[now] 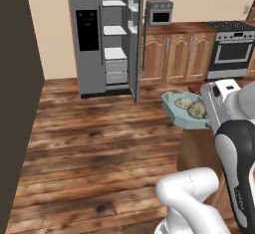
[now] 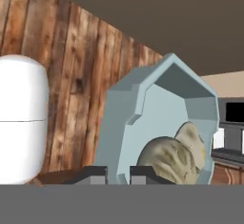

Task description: Place two dumplings into each of the tupperware containers and then place the containers in the fridge.

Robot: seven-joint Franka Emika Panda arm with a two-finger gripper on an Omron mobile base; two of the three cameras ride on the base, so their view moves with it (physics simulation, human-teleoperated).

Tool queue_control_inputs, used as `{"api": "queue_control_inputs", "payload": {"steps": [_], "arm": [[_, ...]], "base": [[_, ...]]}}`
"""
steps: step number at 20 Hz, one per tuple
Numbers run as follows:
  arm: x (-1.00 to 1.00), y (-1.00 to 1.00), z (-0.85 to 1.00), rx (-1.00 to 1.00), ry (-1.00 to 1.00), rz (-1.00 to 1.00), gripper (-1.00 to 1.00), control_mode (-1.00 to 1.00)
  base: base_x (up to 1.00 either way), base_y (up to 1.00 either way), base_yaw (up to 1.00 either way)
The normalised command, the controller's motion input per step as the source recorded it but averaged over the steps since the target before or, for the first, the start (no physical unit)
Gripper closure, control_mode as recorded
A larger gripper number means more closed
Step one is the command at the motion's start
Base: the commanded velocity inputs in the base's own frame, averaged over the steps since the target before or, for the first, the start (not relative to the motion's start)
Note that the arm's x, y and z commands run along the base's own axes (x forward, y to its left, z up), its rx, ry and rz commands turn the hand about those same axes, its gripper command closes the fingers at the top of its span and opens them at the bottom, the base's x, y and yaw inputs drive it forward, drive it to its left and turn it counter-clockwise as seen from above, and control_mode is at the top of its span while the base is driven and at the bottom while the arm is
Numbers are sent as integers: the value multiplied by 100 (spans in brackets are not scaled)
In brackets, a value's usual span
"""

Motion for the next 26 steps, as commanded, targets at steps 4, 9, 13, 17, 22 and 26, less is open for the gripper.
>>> {"api": "queue_control_inputs", "payload": {"steps": [4,9,13,17,22,26], "arm": [[0,0,0,0,0,0,100,100],[0,0,0,0,0,0,100,100],[0,0,0,0,0,0,100,100],[0,0,0,0,0,0,100,100],[0,0,0,0,0,0,100,100],[0,0,0,0,0,0,100,100]], "base": [[100,47,-9],[100,9,-13],[100,-3,-3],[100,-18,6],[100,-48,14],[100,-59,15]]}}
